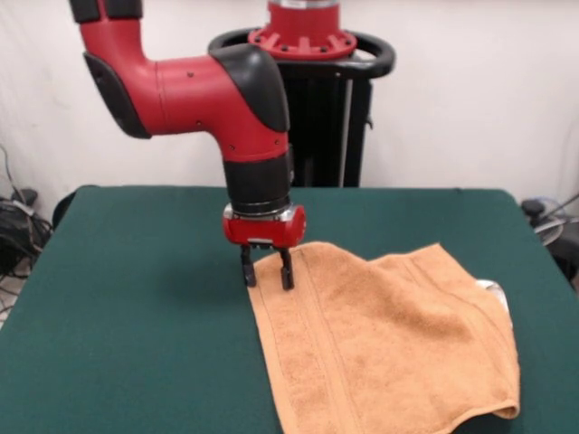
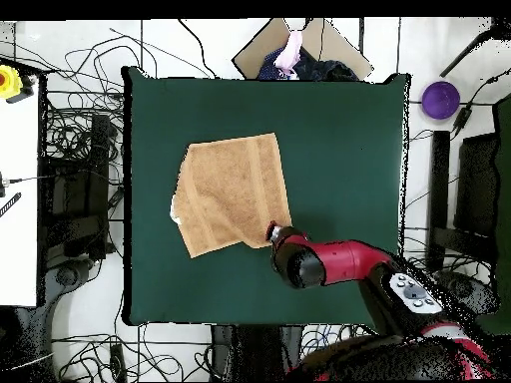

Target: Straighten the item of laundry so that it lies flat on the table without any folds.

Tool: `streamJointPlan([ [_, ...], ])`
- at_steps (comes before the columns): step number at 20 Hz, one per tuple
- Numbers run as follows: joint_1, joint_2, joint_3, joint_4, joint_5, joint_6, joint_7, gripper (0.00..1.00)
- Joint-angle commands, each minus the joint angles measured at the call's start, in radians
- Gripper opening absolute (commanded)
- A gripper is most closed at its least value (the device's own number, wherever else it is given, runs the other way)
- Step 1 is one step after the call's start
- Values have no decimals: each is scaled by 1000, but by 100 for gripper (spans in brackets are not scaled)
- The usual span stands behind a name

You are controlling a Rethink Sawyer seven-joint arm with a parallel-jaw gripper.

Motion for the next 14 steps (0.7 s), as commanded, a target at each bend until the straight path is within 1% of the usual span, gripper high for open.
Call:
streamJointPlan([
  [1,186,27,-239,-123,29,43,169,100],
  [3,179,32,-233,-118,43,28,154,100],
  [6,15,65,-61,-73,60,23,67,100],
  [7,-13,69,-38,-70,50,16,50,100],
  [11,-74,83,13,-62,46,29,21,100],
  [14,-115,78,53,-53,45,50,-3,100],
])
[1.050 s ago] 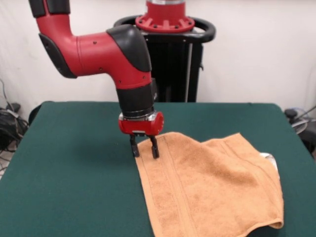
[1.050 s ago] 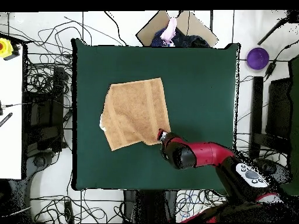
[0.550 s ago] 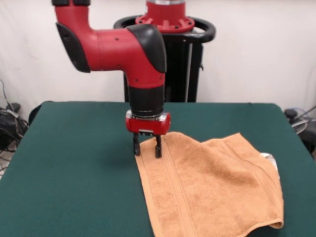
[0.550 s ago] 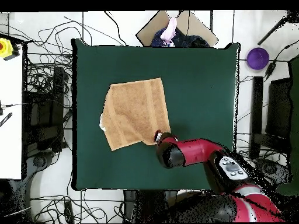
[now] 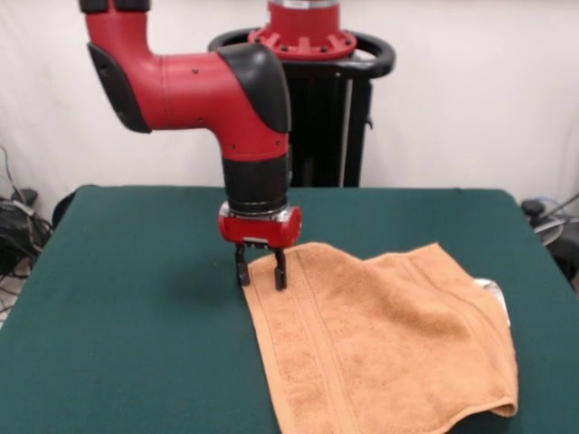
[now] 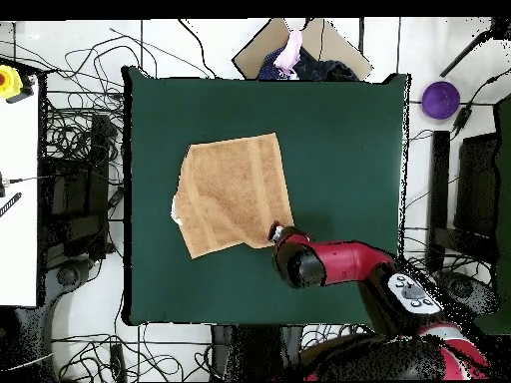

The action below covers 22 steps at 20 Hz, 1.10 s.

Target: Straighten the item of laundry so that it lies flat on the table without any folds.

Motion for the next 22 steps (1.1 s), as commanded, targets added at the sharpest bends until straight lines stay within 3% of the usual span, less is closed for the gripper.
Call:
streamJointPlan([
  [1,-131,80,92,-47,14,66,-15,100],
  [4,-155,71,111,-34,3,75,-26,100],
  [13,-108,79,60,-74,-10,54,7,100],
  [18,-147,60,97,-54,-3,69,-11,100],
  [22,-122,-26,61,-18,22,107,10,100],
])
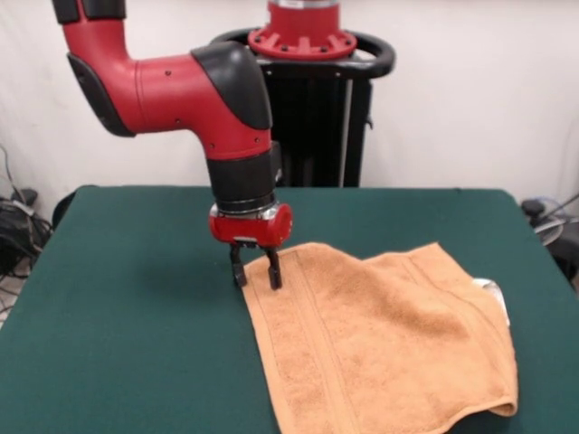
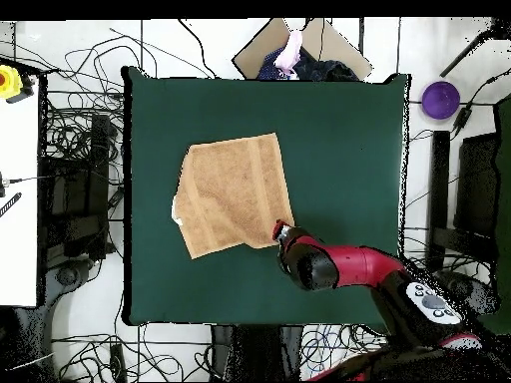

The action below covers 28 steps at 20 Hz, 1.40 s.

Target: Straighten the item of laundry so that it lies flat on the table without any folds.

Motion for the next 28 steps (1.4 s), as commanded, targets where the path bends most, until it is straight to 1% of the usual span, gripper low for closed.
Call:
streamJointPlan([
  [1,-8,-48,-20,-43,26,118,6,100],
  [4,-28,-56,3,-23,27,125,-7,100],
  [8,-72,-160,55,55,61,195,-38,100],
  [10,-90,-186,76,74,73,220,-50,100],
  [12,-74,-171,62,52,60,207,-43,100],
  [14,-30,-137,12,20,31,162,-3,100],
  [18,-15,-86,-11,-18,-1,126,6,100],
  [21,52,-101,-88,-35,-23,102,43,100],
  [25,89,-131,-124,-37,-24,120,35,100],
  [28,99,-143,-116,-37,-45,120,-4,100],
])
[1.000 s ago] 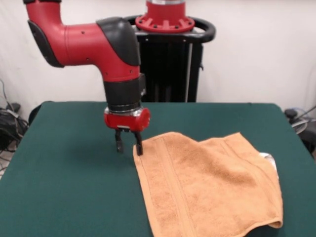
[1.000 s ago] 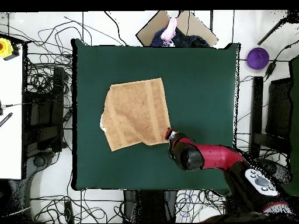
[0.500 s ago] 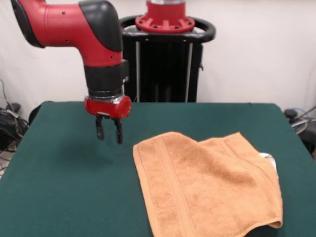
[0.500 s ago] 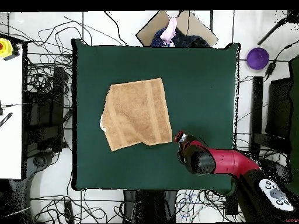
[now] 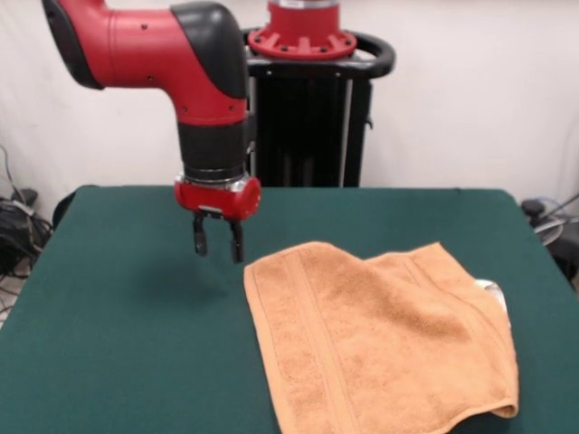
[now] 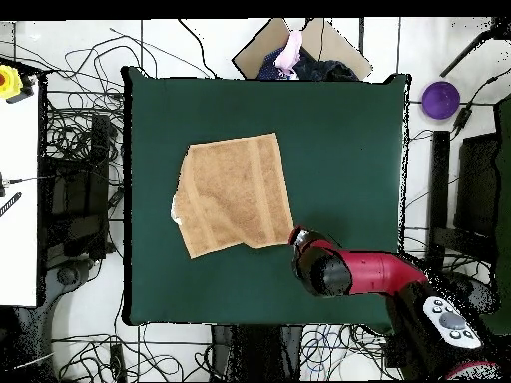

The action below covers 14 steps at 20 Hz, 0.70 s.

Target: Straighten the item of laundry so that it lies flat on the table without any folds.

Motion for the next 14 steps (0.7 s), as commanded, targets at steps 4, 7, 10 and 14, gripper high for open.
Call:
streamJointPlan([
  [4,36,-9,41,-66,-84,90,-115,100],
  [7,-15,-1,124,-56,-78,126,-183,100],
  [10,-41,18,170,-71,-85,159,-228,100],
  [14,-48,34,180,-101,-123,180,-250,100],
])
